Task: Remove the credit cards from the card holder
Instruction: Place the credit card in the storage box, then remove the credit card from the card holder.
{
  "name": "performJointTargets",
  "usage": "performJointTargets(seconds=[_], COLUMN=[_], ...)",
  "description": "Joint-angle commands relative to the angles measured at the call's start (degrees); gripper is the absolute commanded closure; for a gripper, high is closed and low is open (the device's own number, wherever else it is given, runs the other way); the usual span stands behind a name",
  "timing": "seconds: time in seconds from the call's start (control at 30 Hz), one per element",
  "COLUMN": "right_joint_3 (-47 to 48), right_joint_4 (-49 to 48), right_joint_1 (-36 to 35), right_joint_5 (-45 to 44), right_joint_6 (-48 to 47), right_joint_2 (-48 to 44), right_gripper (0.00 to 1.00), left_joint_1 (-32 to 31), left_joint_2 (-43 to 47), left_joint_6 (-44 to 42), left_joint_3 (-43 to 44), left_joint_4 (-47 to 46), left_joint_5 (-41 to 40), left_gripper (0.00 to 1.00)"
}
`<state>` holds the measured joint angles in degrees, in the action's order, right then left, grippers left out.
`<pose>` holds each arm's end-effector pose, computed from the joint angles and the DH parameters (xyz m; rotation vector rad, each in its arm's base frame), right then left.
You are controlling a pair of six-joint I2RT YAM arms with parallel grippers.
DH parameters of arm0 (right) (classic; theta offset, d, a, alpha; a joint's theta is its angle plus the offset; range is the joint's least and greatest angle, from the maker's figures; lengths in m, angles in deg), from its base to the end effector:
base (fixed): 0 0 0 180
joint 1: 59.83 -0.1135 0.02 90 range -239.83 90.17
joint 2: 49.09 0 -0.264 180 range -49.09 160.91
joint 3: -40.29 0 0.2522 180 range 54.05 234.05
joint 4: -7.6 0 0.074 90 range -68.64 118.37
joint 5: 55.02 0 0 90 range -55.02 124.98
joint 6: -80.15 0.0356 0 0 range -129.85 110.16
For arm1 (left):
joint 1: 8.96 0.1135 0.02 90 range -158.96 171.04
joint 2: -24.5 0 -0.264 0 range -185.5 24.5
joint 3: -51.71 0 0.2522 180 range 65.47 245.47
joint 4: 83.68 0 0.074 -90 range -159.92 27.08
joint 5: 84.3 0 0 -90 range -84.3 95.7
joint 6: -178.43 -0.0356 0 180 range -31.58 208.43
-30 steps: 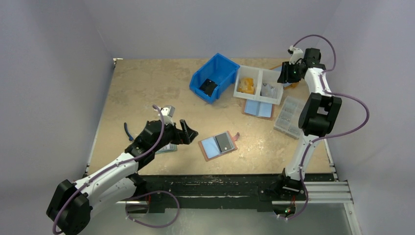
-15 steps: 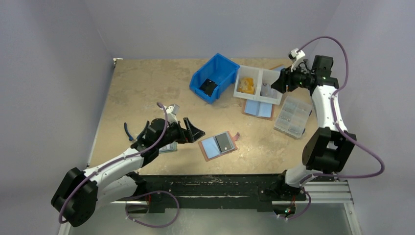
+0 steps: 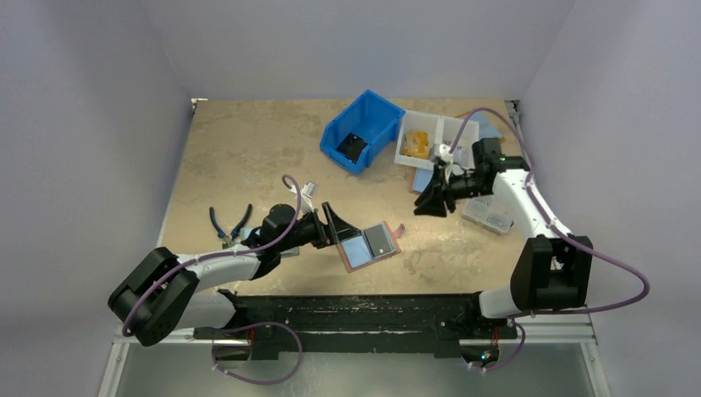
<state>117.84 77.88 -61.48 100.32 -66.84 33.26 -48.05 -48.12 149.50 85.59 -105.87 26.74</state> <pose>0.2580 0.0398 0.2682 -1.2197 1.8002 1.0988 0.1787 -0.1617 0.1771 -0.1163 2.1462 -1.4719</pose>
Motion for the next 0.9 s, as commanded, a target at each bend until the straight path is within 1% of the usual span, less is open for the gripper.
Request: performJointTargets(seconds=[0.0,0.03,0.1,0.17,0.23,0.37,0.7,0.87], right_joint_3=[-4.8,-5.9,-8.6,-10.5,-11.6,-12.5,-14.2,-14.7], right_joint_4=[-6.6,-9.3,-15.4,-17.8,-19.5,-21.5,-23.5,-24.3], right_joint_1=[-5.8,-6.5,-7.5,-7.9,-8.2,-8.5,-8.8,-9.2], right_joint_5=[0.5,-1.4,-5.3,-7.0,-8.1,-10.1,-10.8,-11.2], right_joint_6=[1.6,4.4,9.6,10.5,11.0,12.0,12.7,13.3], right_joint_2=[-2.3,-3.1,-4.8,-6.0,-6.6,-7.2,-8.2,-7.9], right_gripper=[0.62,0.62,0.63,0.63,0.62,0.62,0.62,0.64], left_joint_1=[-2.0,-2.1,-2.3,-2.5,-2.6,-2.7,-3.7,-4.1], left_joint_2=[-1.1,-0.8,0.5,2.0,3.3,4.6,3.3,3.0], left_joint_6=[2.1,1.6,-0.8,-2.7,-3.4,-3.1,-1.4,-1.0], left_joint_3=[0.2,0.0,0.7,1.7,2.0,1.5,0.4,0.1], left_joint_4=[-7.1,-6.7,-2.5,2.0,3.8,3.7,-0.1,-0.9], left_joint_5=[-1.1,-1.9,-4.3,-6.1,-7.3,-8.4,-7.5,-7.8], left_gripper=[0.18,0.18,0.18,0.18,0.18,0.18,0.18,0.18])
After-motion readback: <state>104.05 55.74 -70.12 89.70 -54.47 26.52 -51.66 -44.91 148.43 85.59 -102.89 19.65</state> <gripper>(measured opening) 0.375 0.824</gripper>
